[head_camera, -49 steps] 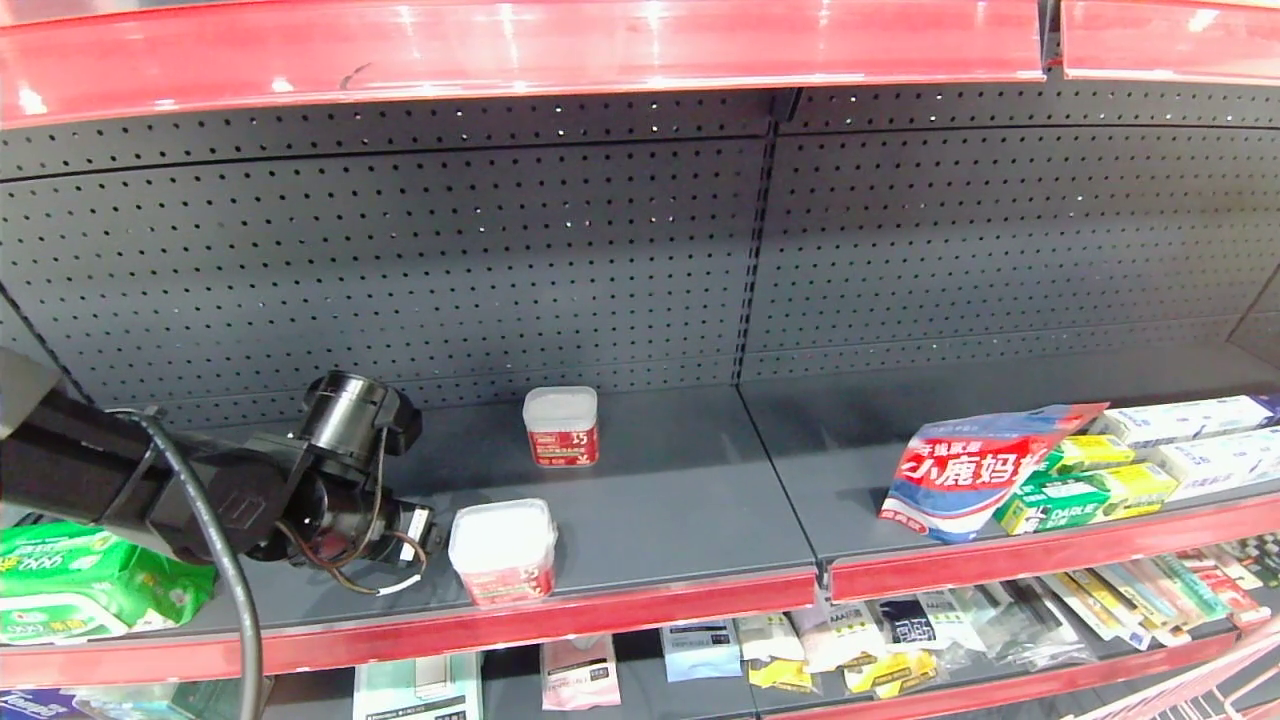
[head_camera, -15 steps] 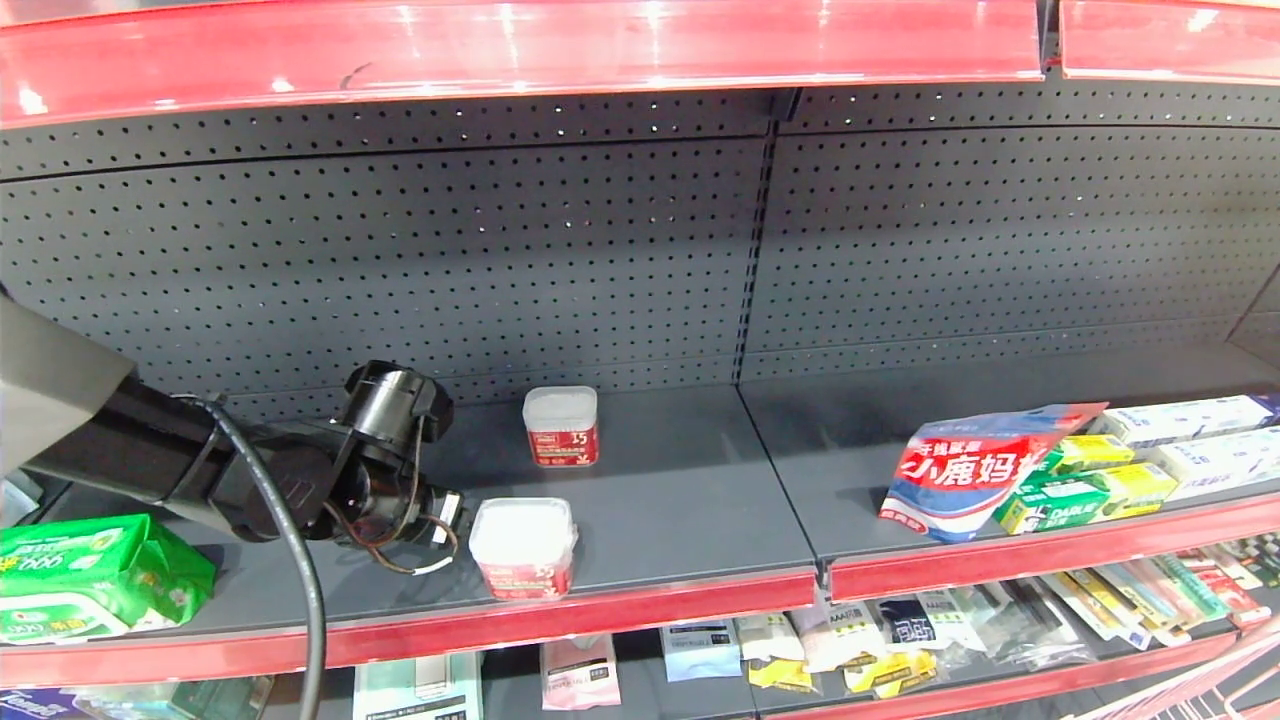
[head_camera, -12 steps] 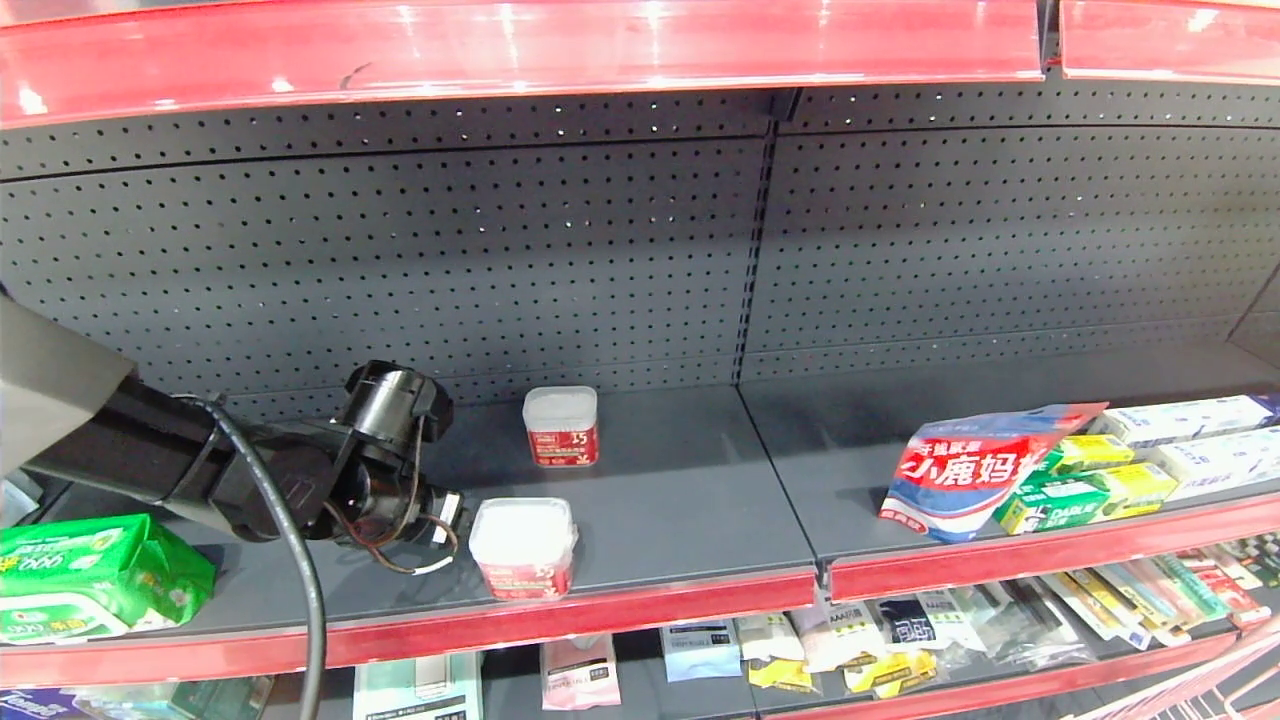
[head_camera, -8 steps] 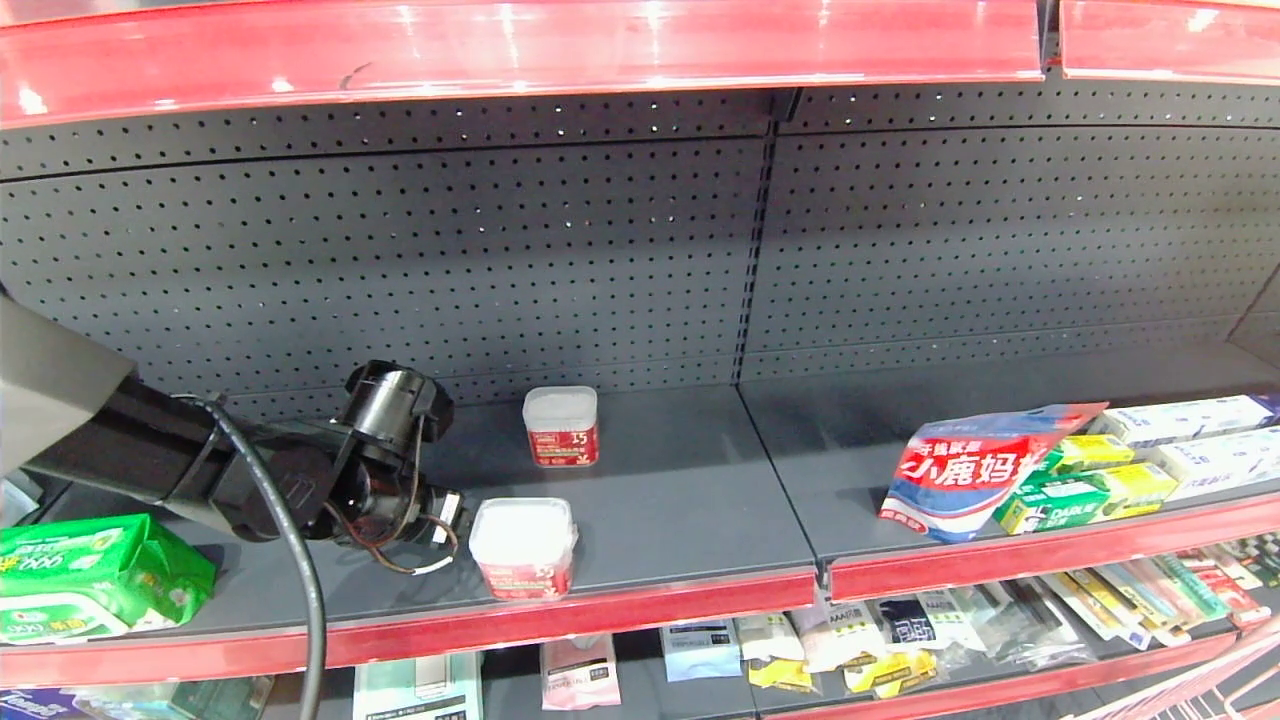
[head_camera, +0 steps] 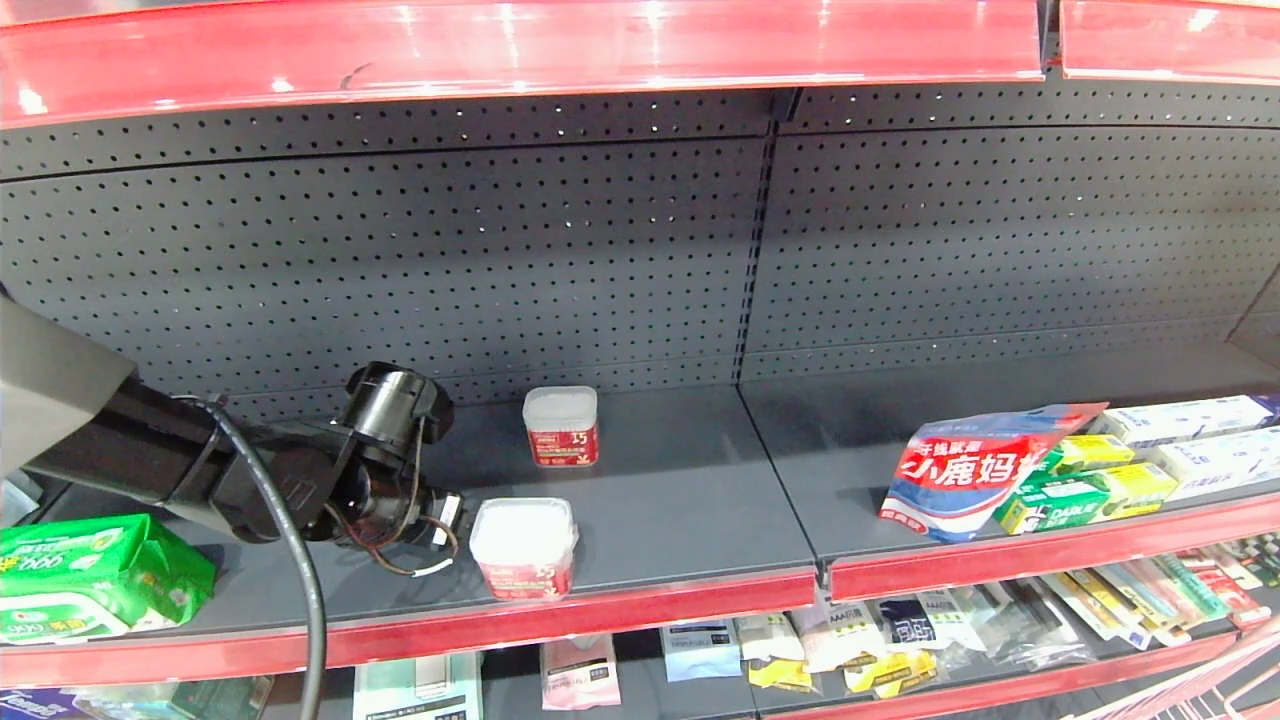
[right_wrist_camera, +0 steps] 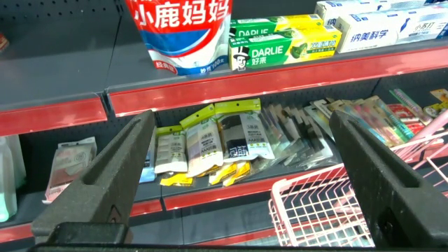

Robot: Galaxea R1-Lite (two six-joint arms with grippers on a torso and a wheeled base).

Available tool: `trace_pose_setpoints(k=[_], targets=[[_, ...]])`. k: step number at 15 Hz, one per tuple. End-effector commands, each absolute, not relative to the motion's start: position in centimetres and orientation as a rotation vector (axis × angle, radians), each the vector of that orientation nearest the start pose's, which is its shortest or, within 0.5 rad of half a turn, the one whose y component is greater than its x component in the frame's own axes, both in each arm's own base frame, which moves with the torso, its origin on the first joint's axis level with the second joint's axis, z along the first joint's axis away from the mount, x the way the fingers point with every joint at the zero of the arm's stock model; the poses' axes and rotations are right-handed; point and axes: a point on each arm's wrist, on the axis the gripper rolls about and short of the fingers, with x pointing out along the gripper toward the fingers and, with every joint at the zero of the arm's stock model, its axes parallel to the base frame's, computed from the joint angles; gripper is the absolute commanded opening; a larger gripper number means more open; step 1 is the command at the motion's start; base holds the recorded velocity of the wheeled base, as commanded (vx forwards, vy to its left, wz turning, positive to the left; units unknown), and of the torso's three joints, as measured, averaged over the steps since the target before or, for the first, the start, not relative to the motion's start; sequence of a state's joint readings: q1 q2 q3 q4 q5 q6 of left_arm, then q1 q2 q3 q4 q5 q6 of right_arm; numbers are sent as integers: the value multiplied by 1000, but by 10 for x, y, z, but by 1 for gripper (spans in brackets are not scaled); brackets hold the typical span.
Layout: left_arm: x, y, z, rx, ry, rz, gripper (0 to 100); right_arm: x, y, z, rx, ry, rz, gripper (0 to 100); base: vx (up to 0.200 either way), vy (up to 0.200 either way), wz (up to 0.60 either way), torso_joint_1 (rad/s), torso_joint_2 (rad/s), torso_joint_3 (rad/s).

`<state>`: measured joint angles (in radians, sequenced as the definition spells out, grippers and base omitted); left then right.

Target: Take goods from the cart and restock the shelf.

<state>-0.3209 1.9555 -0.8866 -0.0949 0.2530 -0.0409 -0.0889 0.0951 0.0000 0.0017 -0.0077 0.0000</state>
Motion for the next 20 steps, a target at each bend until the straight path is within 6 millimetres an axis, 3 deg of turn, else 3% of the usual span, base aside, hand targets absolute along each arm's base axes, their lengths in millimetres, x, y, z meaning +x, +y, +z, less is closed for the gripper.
trace_pose_setpoints(k=[1, 20], targets=[[305, -96, 77, 238, 933, -44, 100, -15, 1, 77, 4, 98, -97, 100, 0, 0, 0, 0, 0, 0], [304, -97, 76, 242, 938, -50, 100, -15, 1, 77, 4, 98, -97, 100, 0, 0, 0, 0, 0, 0]])
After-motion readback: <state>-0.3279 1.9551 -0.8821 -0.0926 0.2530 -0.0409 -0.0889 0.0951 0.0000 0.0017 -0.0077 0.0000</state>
